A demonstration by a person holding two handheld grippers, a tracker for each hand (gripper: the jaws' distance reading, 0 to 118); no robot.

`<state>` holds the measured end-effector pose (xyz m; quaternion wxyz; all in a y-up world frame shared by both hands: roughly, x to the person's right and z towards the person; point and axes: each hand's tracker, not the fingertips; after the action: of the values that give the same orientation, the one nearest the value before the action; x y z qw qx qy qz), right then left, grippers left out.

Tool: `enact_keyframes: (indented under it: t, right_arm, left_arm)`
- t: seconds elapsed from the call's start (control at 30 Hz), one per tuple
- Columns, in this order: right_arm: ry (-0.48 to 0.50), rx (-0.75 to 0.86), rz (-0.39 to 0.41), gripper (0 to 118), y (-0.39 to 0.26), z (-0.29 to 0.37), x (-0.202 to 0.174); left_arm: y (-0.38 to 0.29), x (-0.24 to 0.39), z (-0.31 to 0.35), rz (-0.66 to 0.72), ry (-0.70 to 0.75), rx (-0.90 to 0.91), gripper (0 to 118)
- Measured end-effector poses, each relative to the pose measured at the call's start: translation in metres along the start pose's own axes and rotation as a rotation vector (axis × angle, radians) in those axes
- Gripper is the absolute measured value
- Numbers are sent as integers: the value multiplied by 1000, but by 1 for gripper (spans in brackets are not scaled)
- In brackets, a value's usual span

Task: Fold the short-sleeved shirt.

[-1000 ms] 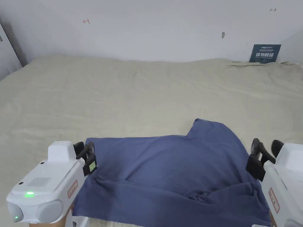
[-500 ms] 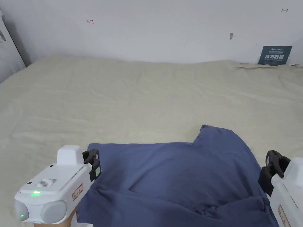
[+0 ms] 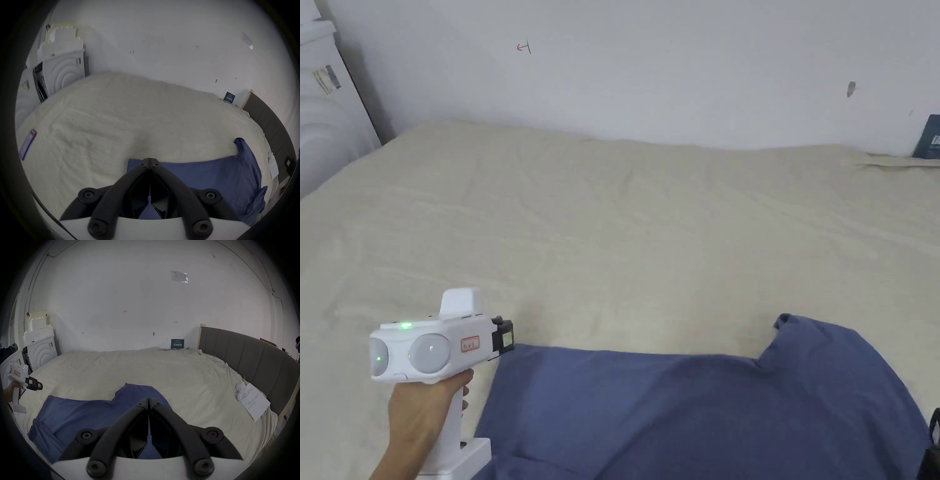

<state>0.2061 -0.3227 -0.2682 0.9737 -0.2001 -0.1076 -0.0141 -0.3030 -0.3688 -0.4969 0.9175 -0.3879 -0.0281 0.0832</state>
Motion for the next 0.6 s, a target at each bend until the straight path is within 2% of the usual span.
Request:
enact_keyframes:
  t: [0.03,0.07,0.1,0.27,0.43,0.47,0.5,0.53,0.6]
  right_arm:
    - [-3,-9,2,0,-1,-5,-1]
    - [-6,-17,5,0,-3,-9,-1]
    - [-8,-25,7,0,-4,-13,-2]
    - [-12,-58,1,0,-9,-29,-4]
    - [-4,-81,1,0,-11,-38,-6]
    - [-2,-84,0,0,-11,-39,-6]
    - [0,-88,-3,0,-11,-40,-6]
    - [3,-92,-4,0,-8,-39,-7]
    - [7,-99,-7,0,-7,-44,-7]
  left_arm:
    - [5,-4,-11,17,-2,-33,66]
    - [8,-7,-23,28,10,-63,78]
    - [11,-10,-35,23,20,-99,85]
    - [10,-13,-76,-22,46,-226,84]
    - [3,1,-87,-45,42,-269,52]
    - [0,1,-92,-98,101,-270,38]
    - [1,3,-92,-120,84,-269,13]
    - [2,5,-89,-122,87,-266,3]
    - [3,7,-87,-147,64,-260,2]
